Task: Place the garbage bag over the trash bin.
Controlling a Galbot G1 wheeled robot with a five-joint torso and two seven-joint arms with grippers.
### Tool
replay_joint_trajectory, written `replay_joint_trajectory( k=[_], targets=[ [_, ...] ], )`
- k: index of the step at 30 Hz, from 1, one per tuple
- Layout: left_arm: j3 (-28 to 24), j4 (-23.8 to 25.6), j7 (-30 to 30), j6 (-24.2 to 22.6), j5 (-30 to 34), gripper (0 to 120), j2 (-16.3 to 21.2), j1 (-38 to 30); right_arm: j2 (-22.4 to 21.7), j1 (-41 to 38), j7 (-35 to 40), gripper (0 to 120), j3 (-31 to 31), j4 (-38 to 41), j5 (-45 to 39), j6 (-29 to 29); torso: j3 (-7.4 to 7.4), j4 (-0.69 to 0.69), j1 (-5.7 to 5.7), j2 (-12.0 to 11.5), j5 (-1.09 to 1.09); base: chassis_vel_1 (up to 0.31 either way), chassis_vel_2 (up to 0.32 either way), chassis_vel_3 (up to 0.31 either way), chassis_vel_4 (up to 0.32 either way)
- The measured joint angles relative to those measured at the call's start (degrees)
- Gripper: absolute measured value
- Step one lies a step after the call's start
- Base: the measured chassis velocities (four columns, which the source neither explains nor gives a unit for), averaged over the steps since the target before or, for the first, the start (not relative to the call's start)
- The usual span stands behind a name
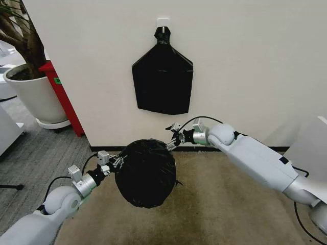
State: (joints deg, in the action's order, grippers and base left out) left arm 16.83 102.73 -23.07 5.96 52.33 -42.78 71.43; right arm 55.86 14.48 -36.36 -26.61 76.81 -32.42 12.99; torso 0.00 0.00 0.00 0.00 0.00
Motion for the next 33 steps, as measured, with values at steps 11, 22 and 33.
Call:
replay_joint_trajectory(
  k=[11, 22, 33],
  targets=[
    [0.16, 1.59, -0.26, 0.08, -0.59, 3, -0.46, 0.89, 0.63, 1.39, -2.45, 100, 1.92, -4.28, 2.01, -2.0, 0.0, 0.0, 0.0, 0.0, 0.0, 0.0, 0.0, 0.0, 0.0],
    [-0.02, -0.75, 0.52, 0.57, -0.61, 3, -0.81, 0.01, -2.08, 2.0, -0.84, 100, 2.46, 2.9, -3.4, -0.23, 0.0, -0.01, 0.0, 0.0, 0.0, 0.0, 0.0, 0.0, 0.0],
    [0.54, -1.91, 1.48, 1.07, -0.7, 3, -1.59, 0.2, -4.26, 4.29, 0.51, 100, 6.22, 8.63, -9.38, 0.65, 0.0, 0.0, 0.0, 0.01, 0.0, 0.0, 0.0, 0.0, 0.0]
  ],
)
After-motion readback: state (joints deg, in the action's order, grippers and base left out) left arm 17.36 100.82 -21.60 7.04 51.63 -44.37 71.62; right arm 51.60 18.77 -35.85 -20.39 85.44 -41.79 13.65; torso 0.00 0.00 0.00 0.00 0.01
